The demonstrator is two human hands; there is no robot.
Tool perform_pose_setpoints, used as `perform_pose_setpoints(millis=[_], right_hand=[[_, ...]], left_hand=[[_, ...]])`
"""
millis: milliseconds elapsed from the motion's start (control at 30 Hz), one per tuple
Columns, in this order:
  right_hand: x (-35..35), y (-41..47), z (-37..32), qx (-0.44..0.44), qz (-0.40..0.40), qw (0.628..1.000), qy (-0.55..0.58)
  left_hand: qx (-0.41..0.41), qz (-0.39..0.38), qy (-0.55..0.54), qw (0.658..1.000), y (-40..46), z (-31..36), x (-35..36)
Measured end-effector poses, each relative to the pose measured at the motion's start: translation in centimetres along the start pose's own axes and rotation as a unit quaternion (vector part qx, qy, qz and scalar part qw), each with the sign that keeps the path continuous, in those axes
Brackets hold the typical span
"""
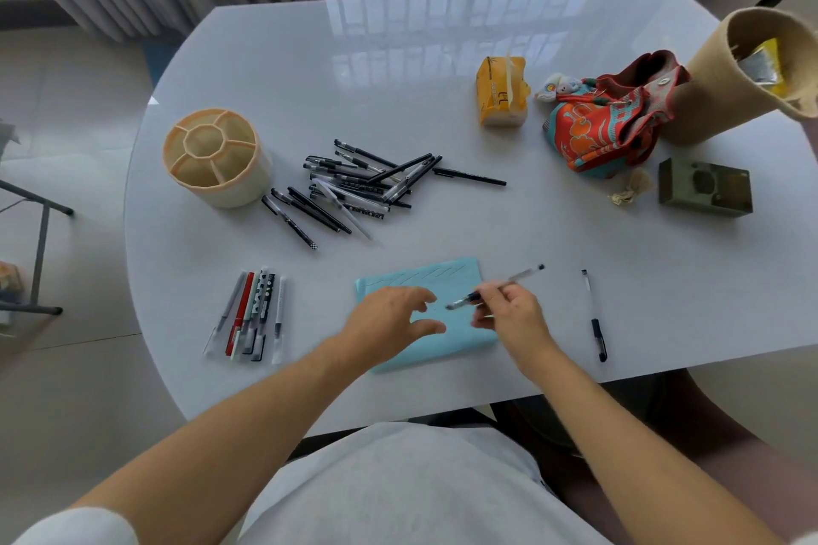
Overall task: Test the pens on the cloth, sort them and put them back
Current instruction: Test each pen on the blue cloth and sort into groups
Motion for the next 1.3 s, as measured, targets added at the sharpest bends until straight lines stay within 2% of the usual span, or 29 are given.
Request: perform_pose_setpoints(millis=[67, 167, 233, 300, 433, 533, 700, 833, 1033, 1133, 1200, 1300], right_hand=[[-4.0, 1.6, 0.0, 0.007, 0.042, 0.992, -0.118], [-10.1, 2.9, 0.7, 0.020, 0.046, 0.927, -0.371], [-12.5, 3.2, 1.5, 0.039, 0.039, 0.889, -0.454], [-13.7, 3.1, 2.0, 0.051, 0.043, 0.869, -0.490], [-13.9, 2.8, 1.3, 0.032, 0.071, 0.847, -0.526], [-11.4, 3.0, -0.1, -0.032, 0.076, 0.847, -0.526], [-1.6, 5.8, -3.5, -0.156, 0.013, 0.873, -0.463], [6.8, 8.7, -6.7, -0.214, -0.056, 0.875, -0.430], [17.1, 10.2, -7.9, -0.247, -0.143, 0.824, -0.490], [19.3, 10.6, -6.9, -0.227, -0.144, 0.804, -0.530], [19.5, 10.8, -6.5, -0.213, -0.126, 0.816, -0.522], [18.1, 10.8, -6.5, -0.203, -0.097, 0.859, -0.459]], left_hand=[[-0.013, 0.007, 0.019, 1.000, -0.3, -1.5, 0.0], [-0.021, 0.018, 0.053, 0.998, -1.3, -4.0, 0.2], [-0.014, 0.031, 0.063, 0.997, -1.9, -5.3, 0.3], [-0.012, 0.045, 0.068, 0.997, -2.4, -6.3, 0.2], [-0.013, 0.059, 0.086, 0.994, -2.9, -7.6, 0.1], [-0.015, 0.056, 0.100, 0.993, -3.3, -8.2, 0.1], [-0.002, 0.032, 0.130, 0.991, -3.8, -8.7, 0.4], [-0.006, 0.005, 0.153, 0.988, -4.1, -9.2, 0.6], [-0.017, -0.013, 0.152, 0.988, -4.5, -9.7, 0.8], [-0.018, -0.023, 0.160, 0.987, -4.3, -9.8, 0.7], [-0.014, -0.031, 0.161, 0.986, -4.2, -9.9, 0.6], [-0.007, -0.027, 0.152, 0.988, -4.1, -10.0, 0.4]])
Point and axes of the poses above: each hand's wrist, its own y-axis towards the middle knuckle, its own x-axis out of the palm, z = x × y, the point moved 2 cm from there along y, towards the middle knuckle, and after that the axes turned 7 degrees about -x, right-handed, at the moved point
